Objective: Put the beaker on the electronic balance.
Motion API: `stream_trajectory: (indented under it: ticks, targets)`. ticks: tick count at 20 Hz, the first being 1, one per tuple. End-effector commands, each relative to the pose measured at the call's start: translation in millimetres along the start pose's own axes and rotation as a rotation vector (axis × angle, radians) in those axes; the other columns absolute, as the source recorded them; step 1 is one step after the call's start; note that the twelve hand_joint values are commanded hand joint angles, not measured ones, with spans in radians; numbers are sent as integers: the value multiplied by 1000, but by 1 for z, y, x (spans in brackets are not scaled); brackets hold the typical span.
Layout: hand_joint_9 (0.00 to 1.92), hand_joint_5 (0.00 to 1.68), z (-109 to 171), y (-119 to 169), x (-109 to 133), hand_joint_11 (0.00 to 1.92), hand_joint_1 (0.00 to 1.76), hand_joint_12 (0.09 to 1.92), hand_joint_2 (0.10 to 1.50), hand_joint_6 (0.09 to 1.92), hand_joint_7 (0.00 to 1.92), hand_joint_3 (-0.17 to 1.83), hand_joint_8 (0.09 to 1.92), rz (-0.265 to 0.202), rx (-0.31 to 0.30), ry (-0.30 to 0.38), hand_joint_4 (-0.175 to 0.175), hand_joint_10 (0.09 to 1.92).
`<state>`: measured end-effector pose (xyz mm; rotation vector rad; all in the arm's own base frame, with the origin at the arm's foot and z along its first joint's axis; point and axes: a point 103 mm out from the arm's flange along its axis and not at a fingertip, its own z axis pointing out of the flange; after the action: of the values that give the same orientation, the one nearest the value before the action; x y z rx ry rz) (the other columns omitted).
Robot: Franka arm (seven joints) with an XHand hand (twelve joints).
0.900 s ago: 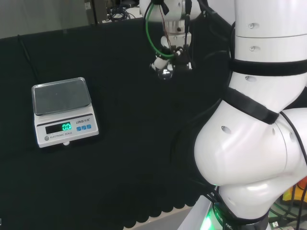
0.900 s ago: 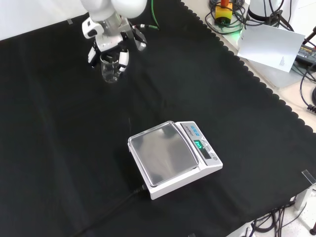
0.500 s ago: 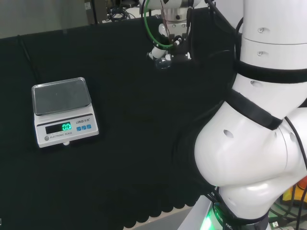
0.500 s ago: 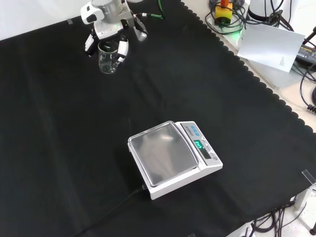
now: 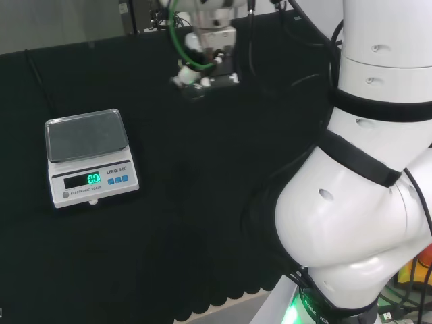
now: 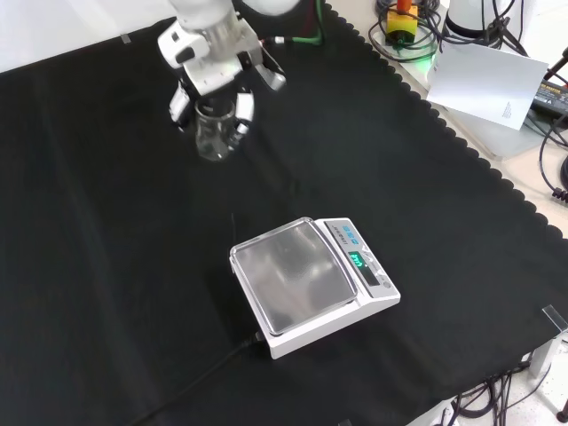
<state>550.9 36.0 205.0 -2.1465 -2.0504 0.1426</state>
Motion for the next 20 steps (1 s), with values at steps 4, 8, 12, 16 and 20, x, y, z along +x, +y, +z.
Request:
stream_trajectory:
  ticks: [4, 8, 12, 16, 20]
  targets:
    - [1290, 835, 6, -13, 162, 1346, 1205, 912, 779, 1369, 921, 860, 1512, -290, 33, 8, -40, 1127]
    - [1290, 834, 14, -13, 192, 1344, 1206, 911, 778, 1371, 923, 862, 1509, -332, 59, 15, -41, 1126]
    - [1290, 833, 20, -13, 208, 1344, 1206, 911, 777, 1372, 925, 863, 1507, -360, 79, 24, -42, 1126]
    - [1291, 833, 31, -13, 213, 1344, 1207, 910, 776, 1372, 926, 865, 1506, -369, 104, 18, -42, 1126]
    - [1291, 833, 40, -13, 213, 1344, 1206, 910, 775, 1374, 927, 866, 1505, -372, 124, 10, -41, 1125]
